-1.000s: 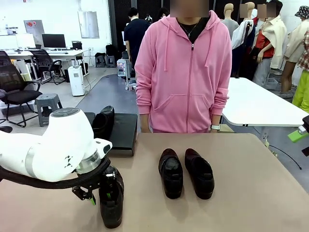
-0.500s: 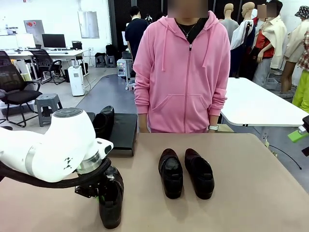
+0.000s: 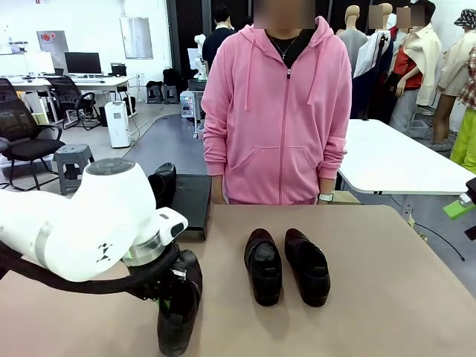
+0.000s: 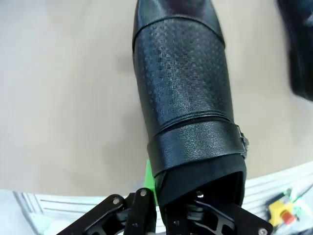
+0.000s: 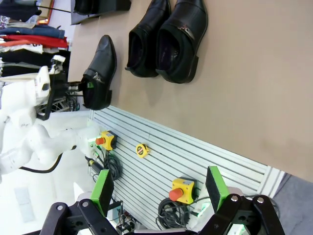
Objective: Organize the shoes by placing them on the stand.
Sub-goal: Place the Shoe from the middle of the table onto the Shoes Stand.
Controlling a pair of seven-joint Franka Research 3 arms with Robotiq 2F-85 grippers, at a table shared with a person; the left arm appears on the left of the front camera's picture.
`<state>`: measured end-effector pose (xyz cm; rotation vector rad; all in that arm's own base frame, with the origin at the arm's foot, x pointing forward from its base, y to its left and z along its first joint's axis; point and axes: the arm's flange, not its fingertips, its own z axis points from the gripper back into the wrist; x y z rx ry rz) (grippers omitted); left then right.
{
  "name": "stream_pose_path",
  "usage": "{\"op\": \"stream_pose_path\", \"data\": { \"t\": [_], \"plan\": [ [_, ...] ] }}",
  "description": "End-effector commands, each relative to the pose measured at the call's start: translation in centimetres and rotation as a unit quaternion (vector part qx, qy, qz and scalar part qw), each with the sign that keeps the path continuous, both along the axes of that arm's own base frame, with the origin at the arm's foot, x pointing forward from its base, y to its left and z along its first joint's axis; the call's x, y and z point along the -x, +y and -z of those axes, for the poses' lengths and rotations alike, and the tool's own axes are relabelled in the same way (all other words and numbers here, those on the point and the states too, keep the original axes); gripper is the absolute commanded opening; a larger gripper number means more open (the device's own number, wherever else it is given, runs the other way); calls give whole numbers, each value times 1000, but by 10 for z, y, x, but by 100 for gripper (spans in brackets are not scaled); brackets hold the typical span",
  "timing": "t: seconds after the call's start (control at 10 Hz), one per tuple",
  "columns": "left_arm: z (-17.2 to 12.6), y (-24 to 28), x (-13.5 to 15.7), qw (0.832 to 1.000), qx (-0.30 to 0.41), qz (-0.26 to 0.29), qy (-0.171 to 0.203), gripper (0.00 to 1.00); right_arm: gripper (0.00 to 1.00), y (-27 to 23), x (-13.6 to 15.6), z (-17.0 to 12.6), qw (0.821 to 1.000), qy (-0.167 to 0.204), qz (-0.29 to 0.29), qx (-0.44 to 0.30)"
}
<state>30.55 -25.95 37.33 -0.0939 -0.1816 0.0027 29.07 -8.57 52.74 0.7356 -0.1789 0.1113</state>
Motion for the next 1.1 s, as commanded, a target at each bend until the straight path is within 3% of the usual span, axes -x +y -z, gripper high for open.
{"op": "stream_pose_path", "data": {
  "t": [0.0,0.1,0.3,0.4,0.5,1.0],
  "plan": [
    [-41,29,66,995,-1,78,-65,0,100,-2,0,-2,1000,-2,-3,-6],
    [-54,41,87,988,23,69,-134,0,100,-2,0,-2,1000,-2,-3,-6],
    [-58,60,92,960,71,-43,-268,0,100,-2,0,-2,1000,-2,-3,-6],
    [-53,61,88,951,70,-61,-295,0,100,-2,0,-2,1000,-2,-3,-6],
    [-128,-9,50,981,56,13,-185,0,100,-2,0,-2,1000,-2,-3,-6],
    [-128,-9,50,981,56,13,-185,0,100,-2,0,-2,1000,-2,-3,-6]
  ]
}}
